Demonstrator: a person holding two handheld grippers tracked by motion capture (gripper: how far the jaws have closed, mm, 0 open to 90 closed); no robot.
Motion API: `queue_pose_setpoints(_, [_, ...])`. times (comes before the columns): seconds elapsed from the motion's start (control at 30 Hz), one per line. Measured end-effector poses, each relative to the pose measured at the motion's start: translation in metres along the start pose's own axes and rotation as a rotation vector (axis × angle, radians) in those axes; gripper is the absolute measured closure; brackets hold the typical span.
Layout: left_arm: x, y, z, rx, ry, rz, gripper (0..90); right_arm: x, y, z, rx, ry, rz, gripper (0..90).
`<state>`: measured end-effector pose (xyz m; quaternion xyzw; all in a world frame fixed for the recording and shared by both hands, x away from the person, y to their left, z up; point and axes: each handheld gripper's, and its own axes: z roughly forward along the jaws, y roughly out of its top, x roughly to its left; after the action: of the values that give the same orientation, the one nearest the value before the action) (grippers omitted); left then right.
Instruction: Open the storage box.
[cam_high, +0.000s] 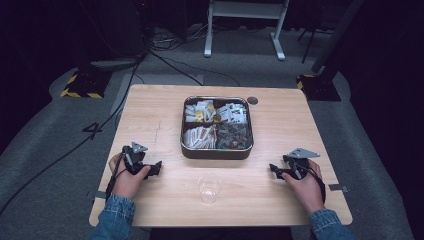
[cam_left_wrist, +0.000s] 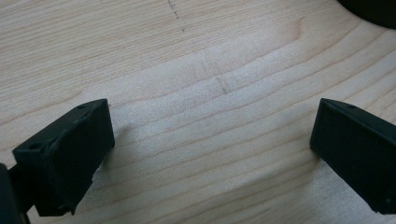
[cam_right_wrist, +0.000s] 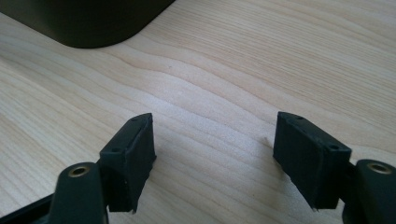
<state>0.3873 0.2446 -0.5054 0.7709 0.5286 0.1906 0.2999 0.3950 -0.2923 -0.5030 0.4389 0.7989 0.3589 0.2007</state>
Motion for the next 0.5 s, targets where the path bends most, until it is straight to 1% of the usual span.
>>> queue_pose_setpoints(0.07, [0.001,0.000,0.000,0.000,-0.005,0.006,0.1,0.001,0.001,0.001,0.001,-0.001,0.005,28.8])
queue_pose_setpoints(0.13, [0.001,0.000,0.000,0.001,-0.007,0.009,0.1,0.001,0.004,0.000,0.017,0.018,0.007,35.1])
queue_pose_setpoints(0.17, [0.001,0.000,0.000,0.000,-0.009,0.008,0.1,0.002,0.006,-0.002,0.014,0.028,0.017,35.9])
queue_pose_setpoints(0.2, [0.001,0.000,0.000,0.002,-0.009,0.010,0.1,0.003,0.010,-0.004,0.000,0.033,0.026,35.0])
queue_pose_setpoints(0.23, [0.001,0.000,0.000,0.002,-0.009,0.010,0.1,0.003,0.010,-0.004,0.000,0.033,0.026,35.0])
queue_pose_setpoints(0.27, [0.001,0.000,0.000,0.001,-0.011,0.005,0.1,0.006,0.014,-0.005,0.006,0.026,0.023,32.9])
queue_pose_setpoints(0.37, [0.001,0.000,0.000,0.000,-0.010,0.007,0.2,0.007,0.017,-0.006,0.009,0.028,0.026,32.7])
queue_pose_setpoints(0.4, [0.001,0.000,0.000,0.000,-0.010,0.010,0.2,0.008,0.019,-0.006,0.008,0.025,0.033,31.7])
queue_pose_setpoints(0.43, [0.001,0.000,0.000,0.000,-0.010,0.009,0.2,0.009,0.023,-0.007,-0.002,0.018,0.026,30.6])
queue_pose_setpoints(0.47, [0.001,0.000,0.000,0.001,-0.009,0.014,0.2,0.009,0.023,-0.007,-0.002,0.018,0.026,30.6])
queue_pose_setpoints(0.5, [0.001,0.000,0.000,0.000,-0.007,0.010,0.2,0.010,0.024,-0.007,-0.001,0.018,0.026,30.6])
